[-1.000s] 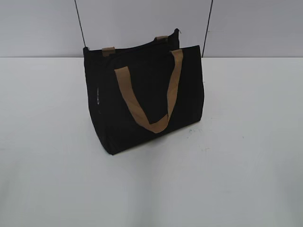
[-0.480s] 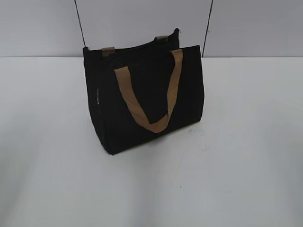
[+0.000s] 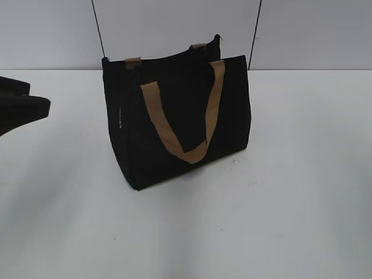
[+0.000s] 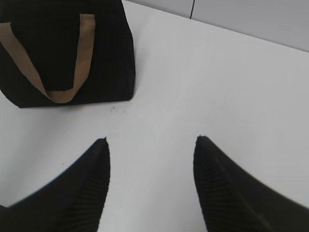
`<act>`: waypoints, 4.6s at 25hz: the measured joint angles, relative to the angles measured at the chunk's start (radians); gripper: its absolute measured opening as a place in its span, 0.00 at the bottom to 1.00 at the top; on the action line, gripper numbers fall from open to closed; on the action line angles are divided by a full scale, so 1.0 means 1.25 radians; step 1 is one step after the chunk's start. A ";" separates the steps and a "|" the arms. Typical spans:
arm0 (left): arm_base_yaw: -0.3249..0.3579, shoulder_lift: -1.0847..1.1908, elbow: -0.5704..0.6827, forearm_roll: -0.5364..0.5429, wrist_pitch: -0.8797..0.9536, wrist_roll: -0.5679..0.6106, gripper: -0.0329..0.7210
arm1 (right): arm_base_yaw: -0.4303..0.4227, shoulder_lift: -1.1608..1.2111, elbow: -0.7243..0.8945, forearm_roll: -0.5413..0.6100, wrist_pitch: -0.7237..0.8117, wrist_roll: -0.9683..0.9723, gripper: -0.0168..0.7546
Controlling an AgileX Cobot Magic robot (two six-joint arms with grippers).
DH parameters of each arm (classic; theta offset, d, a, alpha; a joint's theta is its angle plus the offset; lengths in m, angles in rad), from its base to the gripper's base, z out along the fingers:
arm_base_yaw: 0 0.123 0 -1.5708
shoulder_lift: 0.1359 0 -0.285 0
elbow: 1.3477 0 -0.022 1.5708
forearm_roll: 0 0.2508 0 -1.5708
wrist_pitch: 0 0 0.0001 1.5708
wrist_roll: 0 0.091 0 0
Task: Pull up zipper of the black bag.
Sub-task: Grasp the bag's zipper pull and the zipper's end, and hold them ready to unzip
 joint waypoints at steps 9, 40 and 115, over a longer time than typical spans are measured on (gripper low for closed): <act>0.000 0.293 0.000 -0.335 -0.015 0.458 0.59 | 0.085 0.166 -0.112 0.007 0.000 -0.012 0.58; -0.046 0.744 -0.250 -0.425 0.067 0.675 0.73 | 0.224 0.314 -0.170 0.003 -0.005 -0.012 0.58; -0.069 0.254 -0.129 -0.103 -0.056 0.114 0.08 | 0.581 0.747 -0.321 0.106 -0.381 -0.097 0.54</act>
